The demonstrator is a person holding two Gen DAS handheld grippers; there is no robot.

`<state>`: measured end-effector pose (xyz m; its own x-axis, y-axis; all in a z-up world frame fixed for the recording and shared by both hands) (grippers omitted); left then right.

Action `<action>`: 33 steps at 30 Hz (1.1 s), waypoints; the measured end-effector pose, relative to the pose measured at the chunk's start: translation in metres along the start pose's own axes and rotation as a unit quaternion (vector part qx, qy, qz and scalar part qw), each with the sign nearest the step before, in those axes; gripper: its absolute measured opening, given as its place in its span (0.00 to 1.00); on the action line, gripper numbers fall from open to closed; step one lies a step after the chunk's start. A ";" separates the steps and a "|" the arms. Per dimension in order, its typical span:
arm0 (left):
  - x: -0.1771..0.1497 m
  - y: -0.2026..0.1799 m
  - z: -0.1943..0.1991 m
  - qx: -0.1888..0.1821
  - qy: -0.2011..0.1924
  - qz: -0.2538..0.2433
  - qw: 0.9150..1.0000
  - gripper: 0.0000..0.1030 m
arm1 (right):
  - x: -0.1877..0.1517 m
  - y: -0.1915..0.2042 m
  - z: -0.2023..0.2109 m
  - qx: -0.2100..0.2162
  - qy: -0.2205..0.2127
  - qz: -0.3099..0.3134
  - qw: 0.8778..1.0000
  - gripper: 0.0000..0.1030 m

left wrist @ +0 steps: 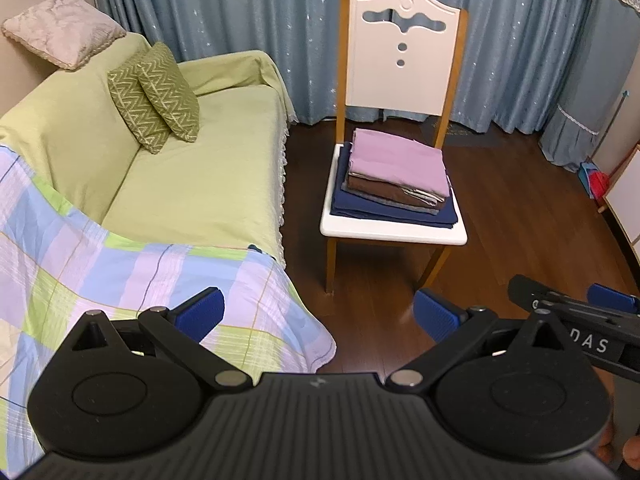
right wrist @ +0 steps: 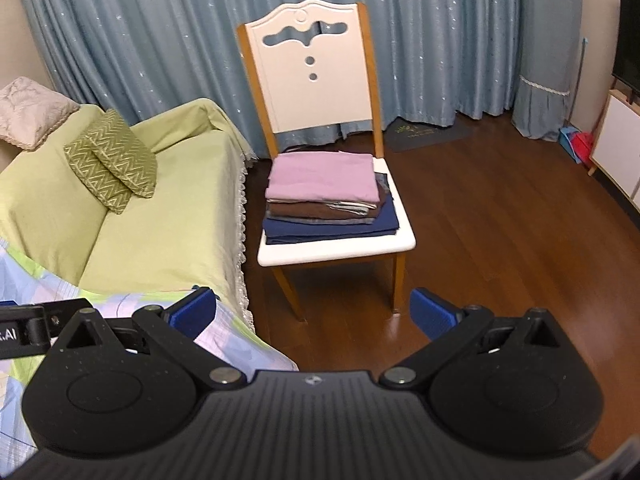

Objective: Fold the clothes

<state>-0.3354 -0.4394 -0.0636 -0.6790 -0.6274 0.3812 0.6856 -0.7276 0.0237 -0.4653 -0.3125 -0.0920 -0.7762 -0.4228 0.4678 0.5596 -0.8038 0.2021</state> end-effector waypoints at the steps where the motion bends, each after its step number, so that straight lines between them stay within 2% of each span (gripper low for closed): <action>1: 0.000 0.001 0.001 0.001 -0.001 0.001 1.000 0.99 | 0.001 0.003 0.001 0.000 -0.002 0.006 1.000 0.99; 11: -0.005 0.005 0.006 0.000 -0.014 0.004 1.000 0.99 | 0.005 0.011 0.004 -0.003 -0.011 0.013 1.000 0.99; 21: -0.005 0.004 0.002 0.005 -0.010 -0.005 1.000 0.99 | 0.009 0.011 -0.002 -0.005 -0.010 0.008 1.000 0.99; 33: 0.026 -0.019 -0.019 0.010 -0.004 -0.005 1.000 0.99 | 0.029 -0.014 -0.023 -0.007 0.001 0.003 1.000 0.99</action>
<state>-0.3714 -0.4472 -0.0715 -0.6837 -0.6184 0.3874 0.6843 -0.7277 0.0460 -0.5024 -0.3235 -0.1010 -0.7729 -0.4292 0.4673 0.5609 -0.8065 0.1869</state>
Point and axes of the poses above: each gripper's, at about its wrist camera, not at the fingertips, and z roughly against the way its jaws point, y to its left, x to its top, the point moved 5 cm from there along -z, roughly the way its jaws point, and after that the axes turned 15 degrees about y, right-handed, at the moved point
